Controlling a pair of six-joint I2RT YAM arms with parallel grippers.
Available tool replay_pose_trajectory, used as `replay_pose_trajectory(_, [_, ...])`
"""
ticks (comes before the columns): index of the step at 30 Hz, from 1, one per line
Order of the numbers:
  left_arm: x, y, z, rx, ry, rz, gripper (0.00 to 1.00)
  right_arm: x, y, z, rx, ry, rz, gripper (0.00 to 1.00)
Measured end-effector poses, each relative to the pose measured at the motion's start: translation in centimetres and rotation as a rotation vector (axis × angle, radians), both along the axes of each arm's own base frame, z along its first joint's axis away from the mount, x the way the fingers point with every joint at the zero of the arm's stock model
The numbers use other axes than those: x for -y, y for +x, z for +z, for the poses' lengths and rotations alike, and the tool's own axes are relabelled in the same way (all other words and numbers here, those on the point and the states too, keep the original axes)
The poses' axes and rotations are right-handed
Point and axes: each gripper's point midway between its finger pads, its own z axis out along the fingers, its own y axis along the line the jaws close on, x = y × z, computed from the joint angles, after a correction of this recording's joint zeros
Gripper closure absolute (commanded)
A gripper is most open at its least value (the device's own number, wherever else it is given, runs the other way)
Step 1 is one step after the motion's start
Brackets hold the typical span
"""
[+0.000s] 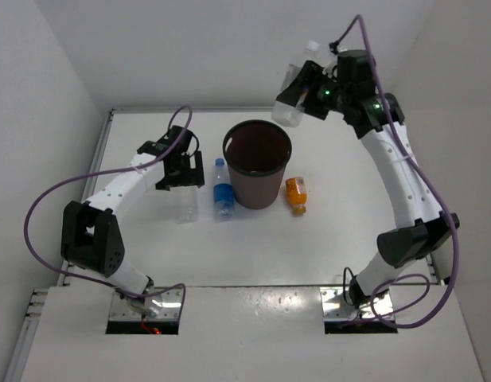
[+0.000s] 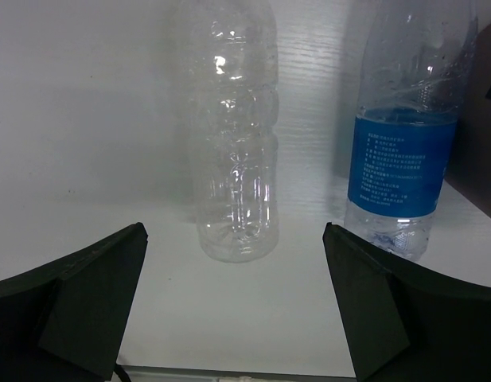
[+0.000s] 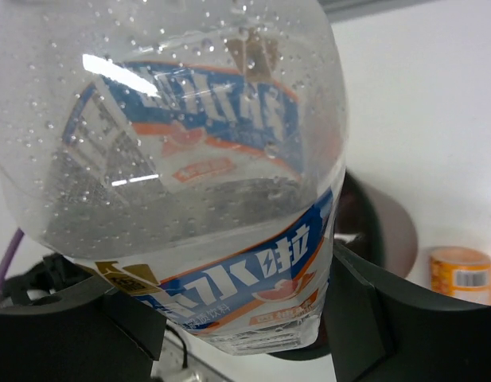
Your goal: Put the plastic bottles in the bin
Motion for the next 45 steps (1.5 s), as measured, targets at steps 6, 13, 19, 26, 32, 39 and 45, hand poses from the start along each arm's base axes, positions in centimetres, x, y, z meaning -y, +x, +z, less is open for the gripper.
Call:
replay_pose_trajectory(6, [0.4, 0.1, 0.1, 0.003, -0.018, -0.008, 0.0, -6.0, -0.8, -3.9, -0.071, -0.041, 0.124, 1.0])
replay_pose_trajectory(13, [0.5, 0.3, 0.5, 0.013, -0.026, -0.007, 0.0, -8.6, -2.6, -8.9, -0.139, -0.15, 0.17, 0.69])
replay_pose_trajectory(19, [0.7, 0.3, 0.6, 0.012, -0.039, -0.002, 0.0, -7.6, -2.6, -9.6, -0.135, -0.225, 0.151, 0.17])
replay_pose_trajectory(26, [0.6, 0.5, 0.8, 0.023, -0.037, 0.008, 0.0, -7.3, -1.6, -2.3, 0.027, -0.217, 0.117, 0.0])
replay_pose_trajectory(32, [0.4, 0.6, 0.8, 0.027, -0.03, 0.023, 0.0, -4.4, -0.7, 1.7, 0.096, -0.23, -0.02, 0.0])
replay_pose_trajectory(39, [0.6, 0.5, 0.9, 0.027, -0.039, 0.019, 0.0, 4.1, -0.6, -2.1, -0.033, -0.352, -0.323, 0.0])
replay_pose_trajectory(45, [0.6, 0.4, 0.9, 0.021, -0.052, 0.018, 0.0, 8.5, -3.5, -15.4, -0.355, -0.42, -0.373, 0.0])
